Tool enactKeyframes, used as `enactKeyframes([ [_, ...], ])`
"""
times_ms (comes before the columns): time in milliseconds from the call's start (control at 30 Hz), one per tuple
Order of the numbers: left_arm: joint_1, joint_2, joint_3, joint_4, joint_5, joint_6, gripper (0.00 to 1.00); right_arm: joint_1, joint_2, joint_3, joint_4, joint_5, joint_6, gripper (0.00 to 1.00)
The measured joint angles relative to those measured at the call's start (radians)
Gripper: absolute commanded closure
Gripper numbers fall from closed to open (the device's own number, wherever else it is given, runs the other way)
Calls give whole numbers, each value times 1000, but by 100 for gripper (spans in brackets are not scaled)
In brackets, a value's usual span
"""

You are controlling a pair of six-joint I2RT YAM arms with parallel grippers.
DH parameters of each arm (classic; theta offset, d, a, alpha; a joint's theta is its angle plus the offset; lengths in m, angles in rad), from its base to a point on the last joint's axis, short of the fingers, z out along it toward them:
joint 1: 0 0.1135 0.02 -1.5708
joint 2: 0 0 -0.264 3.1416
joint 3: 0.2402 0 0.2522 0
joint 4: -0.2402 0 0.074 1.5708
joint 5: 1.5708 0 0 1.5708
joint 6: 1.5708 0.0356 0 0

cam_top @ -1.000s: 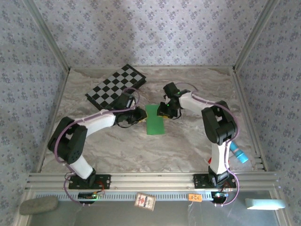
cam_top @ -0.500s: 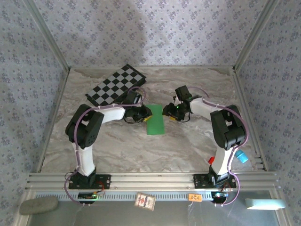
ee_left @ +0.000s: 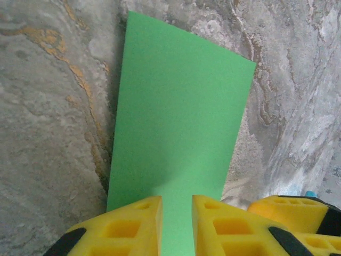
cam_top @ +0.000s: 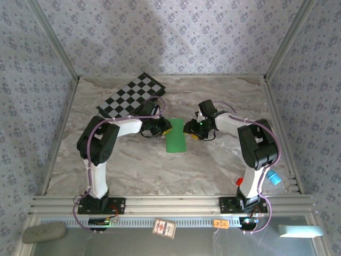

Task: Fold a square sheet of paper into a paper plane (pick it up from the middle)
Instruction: First fold the square sheet of paper in half at the center of the table.

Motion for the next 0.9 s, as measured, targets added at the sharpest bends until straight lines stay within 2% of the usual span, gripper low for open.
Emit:
enactKeyframes([
  [433,5,18,-15,14,-3,-9,80,44,-41,-78,-5,-42,2,49],
  [633,7,18,-19,21,1,-11,80,78,-55,-108,-6,-74,21,53],
  [900,8,19,-19,23,5,-19,80,90,-56,-117,-5,-116,28,53],
])
